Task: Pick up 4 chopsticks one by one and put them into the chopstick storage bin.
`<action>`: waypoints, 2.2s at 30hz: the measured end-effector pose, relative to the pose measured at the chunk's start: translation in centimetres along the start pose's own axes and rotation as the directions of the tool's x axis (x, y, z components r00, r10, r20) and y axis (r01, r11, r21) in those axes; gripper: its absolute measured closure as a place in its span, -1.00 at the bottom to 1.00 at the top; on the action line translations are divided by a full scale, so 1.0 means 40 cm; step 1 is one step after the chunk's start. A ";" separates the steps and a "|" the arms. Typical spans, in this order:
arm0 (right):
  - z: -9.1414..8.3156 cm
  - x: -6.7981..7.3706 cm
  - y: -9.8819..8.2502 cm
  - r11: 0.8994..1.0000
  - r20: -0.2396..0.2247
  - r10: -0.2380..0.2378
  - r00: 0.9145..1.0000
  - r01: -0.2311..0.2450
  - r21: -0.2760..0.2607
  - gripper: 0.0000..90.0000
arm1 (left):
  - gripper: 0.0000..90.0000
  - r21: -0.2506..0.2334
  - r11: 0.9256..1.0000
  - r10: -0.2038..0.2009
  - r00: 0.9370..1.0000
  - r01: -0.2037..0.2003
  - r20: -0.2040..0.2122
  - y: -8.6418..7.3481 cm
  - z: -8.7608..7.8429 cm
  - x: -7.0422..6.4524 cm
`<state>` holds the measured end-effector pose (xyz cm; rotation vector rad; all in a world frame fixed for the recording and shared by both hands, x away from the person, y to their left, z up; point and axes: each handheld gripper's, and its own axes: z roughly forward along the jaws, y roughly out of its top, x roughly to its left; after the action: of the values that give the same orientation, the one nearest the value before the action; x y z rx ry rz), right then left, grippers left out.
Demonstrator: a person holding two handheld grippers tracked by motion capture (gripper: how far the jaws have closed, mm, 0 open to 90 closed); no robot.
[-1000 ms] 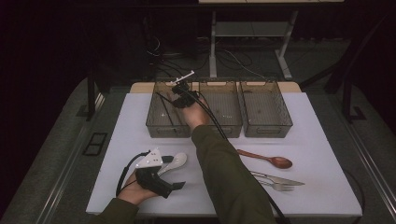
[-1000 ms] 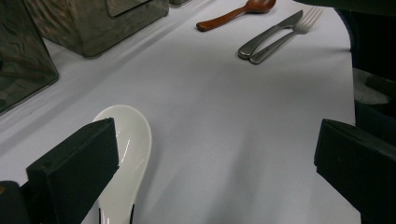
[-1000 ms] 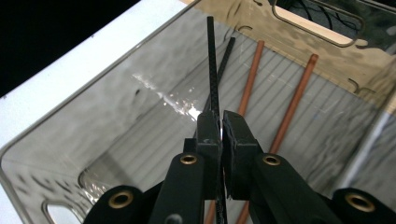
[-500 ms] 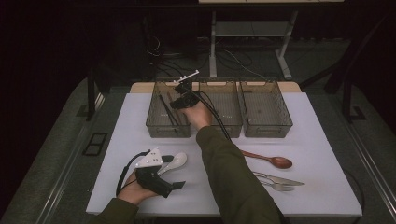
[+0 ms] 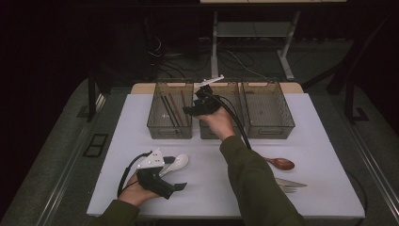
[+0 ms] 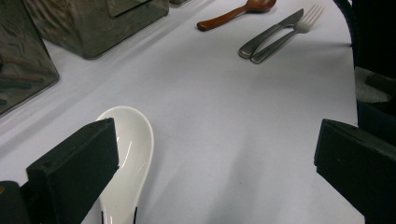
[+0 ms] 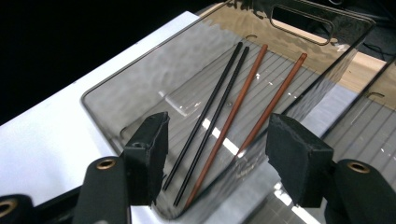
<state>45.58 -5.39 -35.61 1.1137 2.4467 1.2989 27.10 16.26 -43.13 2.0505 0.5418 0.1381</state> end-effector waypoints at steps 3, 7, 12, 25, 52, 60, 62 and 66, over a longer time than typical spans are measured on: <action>-0.025 -0.001 -0.017 0.999 0.009 -0.034 0.999 0.034 -0.003 -0.23 | -1.00 -0.003 1.000 -0.003 1.000 0.003 0.002 0.000 0.000 0.000; -0.058 -0.005 -0.041 0.999 -0.004 -0.048 0.999 0.048 -0.017 -0.33 | -1.00 0.001 1.000 0.001 1.000 -0.001 0.001 -0.001 0.001 0.000; -0.097 -0.011 -0.077 0.999 -0.025 -0.053 0.998 0.053 -0.001 -0.40 | -1.00 -0.013 1.000 -0.015 1.000 0.015 0.006 -0.002 0.004 0.000; -0.196 -0.026 -0.169 0.996 -0.031 -0.085 0.996 0.084 -0.034 -0.57 | -1.00 0.006 1.000 -0.010 1.000 0.010 -0.003 -0.001 0.005 -0.005; -0.393 -0.069 -0.452 0.991 0.008 -0.081 0.997 0.082 -0.104 -0.59 | -1.00 0.027 1.000 -0.007 1.000 0.007 -0.017 -0.004 0.011 -0.004; -0.455 -0.082 -0.522 0.989 0.026 -0.044 0.999 0.047 -0.137 -0.59 | -1.00 0.032 0.999 -0.001 1.000 0.002 -0.022 -0.004 0.008 -0.004; -0.468 -0.086 -0.539 0.990 0.025 -0.032 0.999 0.035 -0.135 -0.59 | -1.00 0.033 0.999 -0.001 1.000 0.002 -0.024 -0.004 0.008 -0.004; -0.491 -0.088 -0.569 0.988 0.035 -0.020 0.999 0.025 -0.155 -0.59 | -1.00 0.030 1.000 -0.005 1.000 0.005 -0.023 -0.004 0.010 -0.004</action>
<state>26.96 -28.44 -41.74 1.0565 2.2825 1.4238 27.04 15.95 -43.45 2.0786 0.5664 0.1521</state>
